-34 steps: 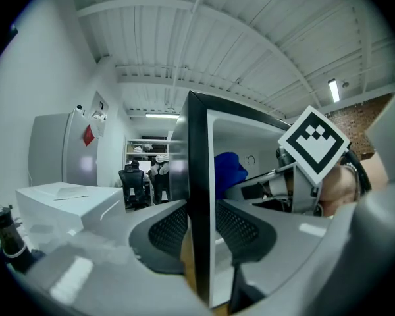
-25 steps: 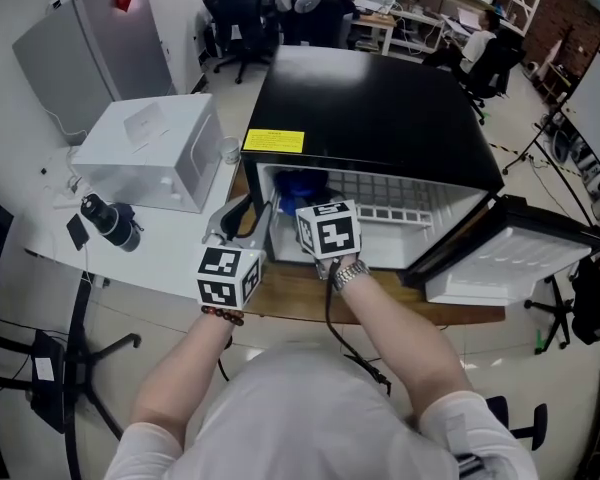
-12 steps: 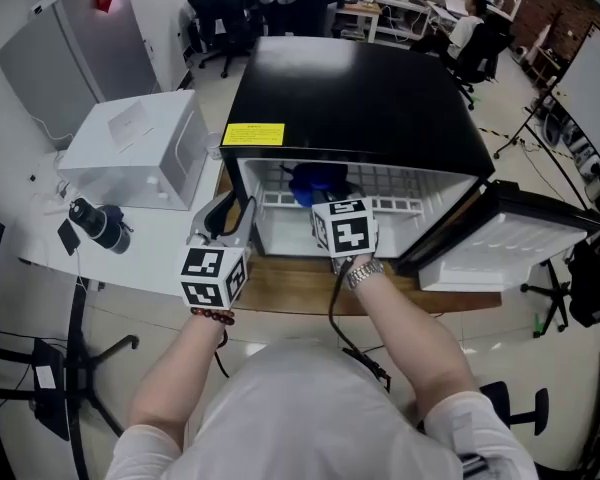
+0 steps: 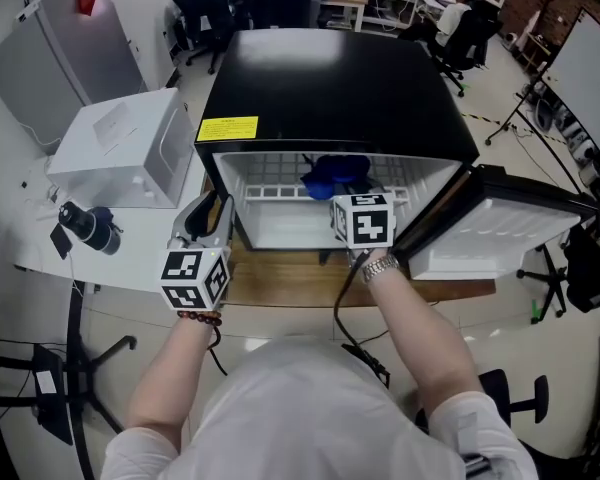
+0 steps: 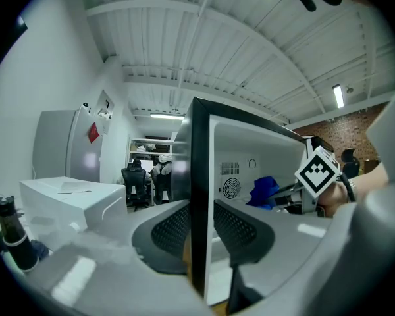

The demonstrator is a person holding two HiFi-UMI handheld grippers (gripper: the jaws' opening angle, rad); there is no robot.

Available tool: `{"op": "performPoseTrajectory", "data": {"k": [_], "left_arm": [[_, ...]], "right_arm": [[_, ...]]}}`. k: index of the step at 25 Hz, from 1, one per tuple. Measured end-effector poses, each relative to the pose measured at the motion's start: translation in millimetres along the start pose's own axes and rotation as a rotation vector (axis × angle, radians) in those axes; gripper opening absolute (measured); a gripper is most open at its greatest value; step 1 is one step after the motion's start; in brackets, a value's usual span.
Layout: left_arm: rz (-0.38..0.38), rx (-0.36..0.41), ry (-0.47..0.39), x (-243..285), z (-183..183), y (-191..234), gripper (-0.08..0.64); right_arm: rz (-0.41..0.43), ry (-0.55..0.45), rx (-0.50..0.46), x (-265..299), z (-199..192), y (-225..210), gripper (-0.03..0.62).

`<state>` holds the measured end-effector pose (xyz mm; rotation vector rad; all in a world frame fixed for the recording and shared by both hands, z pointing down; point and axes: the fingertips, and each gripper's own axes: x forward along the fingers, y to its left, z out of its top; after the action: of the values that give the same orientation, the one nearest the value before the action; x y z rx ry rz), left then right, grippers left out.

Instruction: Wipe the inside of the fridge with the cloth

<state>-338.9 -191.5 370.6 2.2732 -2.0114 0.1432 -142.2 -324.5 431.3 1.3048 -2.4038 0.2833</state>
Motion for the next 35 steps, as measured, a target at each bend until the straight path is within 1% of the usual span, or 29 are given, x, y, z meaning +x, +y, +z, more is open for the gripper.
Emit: {"op": "performPoseTrajectory", "data": {"k": [3, 7, 11, 16, 20, 29, 31, 35], "left_arm": [[-0.001, 0.004, 0.007, -3.8, -2.7, -11.1, 0.094], [-0.004, -0.002, 0.022, -9.8, -12.1, -10.4, 0.094], [-0.024, 0.002, 0.03, -9.8, -15.9, -25.5, 0.094], [-0.104, 0.045, 0.037, -5.1, -18.8, -64.3, 0.087], [-0.163, 0.077, 0.029, 3.4, -14.0, -92.4, 0.086], [-0.261, 0.115, 0.019, 20.6, -5.1, -128.2, 0.086], [-0.291, 0.124, 0.014, 25.3, -2.1, -137.0, 0.086], [-0.381, 0.15, 0.003, 35.2, 6.3, -157.6, 0.087]], "right_arm": [[-0.025, 0.0, 0.012, -8.9, -4.3, -23.6, 0.057], [-0.063, 0.007, 0.032, -14.0, -9.0, -38.8, 0.057], [-0.088, 0.008, 0.059, -21.9, -14.7, -58.0, 0.057], [-0.131, 0.01, 0.078, -31.9, -19.2, -77.3, 0.057], [-0.163, 0.015, 0.083, -37.4, -24.5, -85.4, 0.057], [-0.22, -0.02, 0.087, -48.3, -24.9, -90.8, 0.057], [-0.219, -0.046, 0.096, -52.5, -22.2, -91.4, 0.057], [-0.175, -0.084, 0.085, -62.6, -15.4, -87.5, 0.057]]}}
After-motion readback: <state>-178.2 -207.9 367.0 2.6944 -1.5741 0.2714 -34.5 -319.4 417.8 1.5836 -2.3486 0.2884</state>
